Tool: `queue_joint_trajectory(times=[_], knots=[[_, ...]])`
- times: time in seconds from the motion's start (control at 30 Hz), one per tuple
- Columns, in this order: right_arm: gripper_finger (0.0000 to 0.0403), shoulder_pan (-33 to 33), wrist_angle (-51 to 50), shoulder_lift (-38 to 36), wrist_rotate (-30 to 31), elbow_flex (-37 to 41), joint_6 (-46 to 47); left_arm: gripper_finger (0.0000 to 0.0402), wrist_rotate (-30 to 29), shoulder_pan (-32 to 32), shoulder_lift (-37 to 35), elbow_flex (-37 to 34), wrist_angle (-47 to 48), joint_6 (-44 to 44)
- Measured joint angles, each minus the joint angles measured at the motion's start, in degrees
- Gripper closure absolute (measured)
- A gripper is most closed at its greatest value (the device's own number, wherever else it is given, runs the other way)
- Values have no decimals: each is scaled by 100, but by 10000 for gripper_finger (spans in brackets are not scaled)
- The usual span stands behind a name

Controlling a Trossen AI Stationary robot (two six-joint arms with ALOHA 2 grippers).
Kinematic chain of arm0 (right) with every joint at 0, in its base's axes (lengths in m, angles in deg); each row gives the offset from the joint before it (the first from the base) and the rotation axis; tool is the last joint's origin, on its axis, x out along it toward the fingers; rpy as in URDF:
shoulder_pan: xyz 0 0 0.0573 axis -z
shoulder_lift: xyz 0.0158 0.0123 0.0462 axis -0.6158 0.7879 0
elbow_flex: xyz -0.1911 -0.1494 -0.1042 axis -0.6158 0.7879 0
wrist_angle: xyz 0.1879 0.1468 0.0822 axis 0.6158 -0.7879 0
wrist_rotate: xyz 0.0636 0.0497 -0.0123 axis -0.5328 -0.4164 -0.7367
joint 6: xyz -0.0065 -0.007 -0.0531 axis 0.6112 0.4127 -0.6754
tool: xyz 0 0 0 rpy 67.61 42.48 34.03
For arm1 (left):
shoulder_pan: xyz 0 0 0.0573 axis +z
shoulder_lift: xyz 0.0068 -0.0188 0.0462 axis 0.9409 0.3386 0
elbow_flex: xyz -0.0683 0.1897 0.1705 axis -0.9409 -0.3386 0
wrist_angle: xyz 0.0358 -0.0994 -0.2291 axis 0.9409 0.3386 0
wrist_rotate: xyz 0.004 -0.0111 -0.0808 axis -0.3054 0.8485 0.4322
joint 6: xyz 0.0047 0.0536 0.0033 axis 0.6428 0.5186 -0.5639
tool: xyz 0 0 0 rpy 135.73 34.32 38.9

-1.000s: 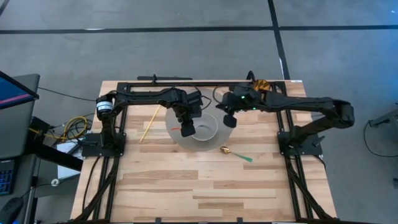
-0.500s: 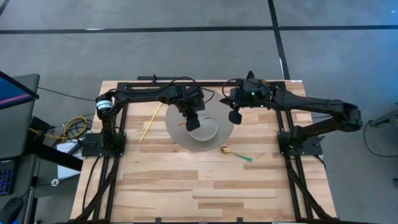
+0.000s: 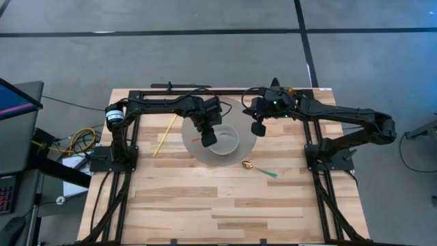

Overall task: Pick & Place Utensil
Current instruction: Put the orange fork into the white bowl, then put the green spoon into the white bowl

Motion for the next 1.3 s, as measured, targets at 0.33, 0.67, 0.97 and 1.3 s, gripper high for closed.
queue_joint_trajectory(times=[0.33,0.67,0.97,1.3], knots=[[403,-2,18,0,0,0,7,358,-42,9,0,0,-121,44],[403,-4,17,0,0,0,16,311,-44,7,-8,0,-444,45],[403,-148,-50,-22,8,-6,197,311,-404,4,-639,5,-520,584],[403,-490,-500,-293,-7,-5,573,311,-543,7,-2590,-819,-1299,1277]])
